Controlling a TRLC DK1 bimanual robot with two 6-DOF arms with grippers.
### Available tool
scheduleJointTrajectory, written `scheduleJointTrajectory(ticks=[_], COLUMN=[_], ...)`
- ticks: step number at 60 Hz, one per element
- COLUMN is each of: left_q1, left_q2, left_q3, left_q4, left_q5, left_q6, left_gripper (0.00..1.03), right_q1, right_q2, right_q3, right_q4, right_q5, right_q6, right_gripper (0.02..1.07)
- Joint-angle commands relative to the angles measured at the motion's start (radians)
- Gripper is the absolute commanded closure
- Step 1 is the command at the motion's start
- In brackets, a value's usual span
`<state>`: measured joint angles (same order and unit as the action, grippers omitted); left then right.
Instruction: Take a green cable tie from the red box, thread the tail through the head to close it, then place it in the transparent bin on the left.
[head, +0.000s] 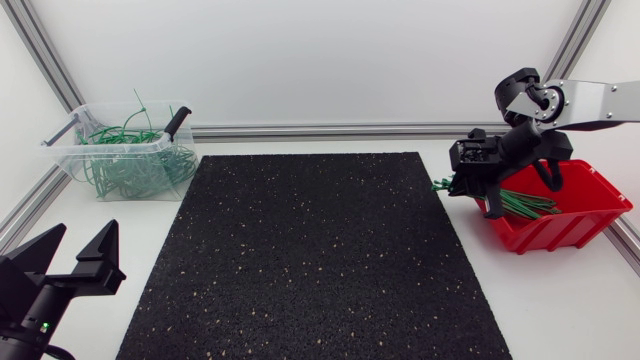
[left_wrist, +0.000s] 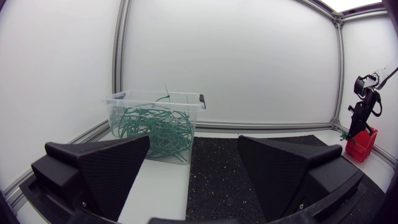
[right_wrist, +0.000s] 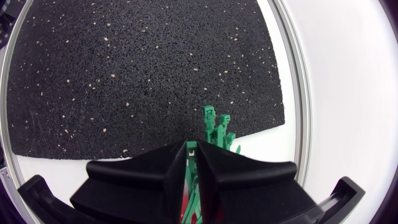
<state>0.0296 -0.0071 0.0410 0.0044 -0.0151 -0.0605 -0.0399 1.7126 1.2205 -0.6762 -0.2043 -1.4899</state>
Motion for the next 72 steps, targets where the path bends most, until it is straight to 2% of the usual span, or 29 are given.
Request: scheduleJointTrajectory(ticks=[1,20,38,50,61,72], left_q1=[-0.011,-0.013,-0.013,-0.013,-0.011,-0.01], left_q2=[-0.001,-0.002,-0.002,-0.002,-0.002,-0.002], left_q3=[-0.039,-0.039,-0.039,-0.038,-0.038,-0.038], left_q4=[-0.021,-0.021,-0.023,-0.023,-0.023,-0.023], left_q5=[0.001,0.001,0.001,0.001,0.003,0.003], left_q6=[-0.021,-0.021,-0.021,-0.021,-0.021,-0.021], left_gripper=[0.04,0.04,0.04,0.04,0.04,0.04], right_q1=[0.008,0.002,-0.005,-0.045,-0.13,-0.221], right_q2=[-0.059,-0.194,-0.337,-0.407,-0.466,-0.513], right_q3=[-0.03,-0.018,-0.003,0.039,0.088,0.171], right_q4=[-0.006,-0.037,-0.079,-0.126,-0.191,-0.303], right_q5=[0.005,-0.017,-0.099,-0.188,-0.33,-0.532], right_q6=[-0.02,-0.013,0.03,0.057,0.077,0.102], right_gripper=[0.94,0.94,0.94,0.94,0.94,0.94])
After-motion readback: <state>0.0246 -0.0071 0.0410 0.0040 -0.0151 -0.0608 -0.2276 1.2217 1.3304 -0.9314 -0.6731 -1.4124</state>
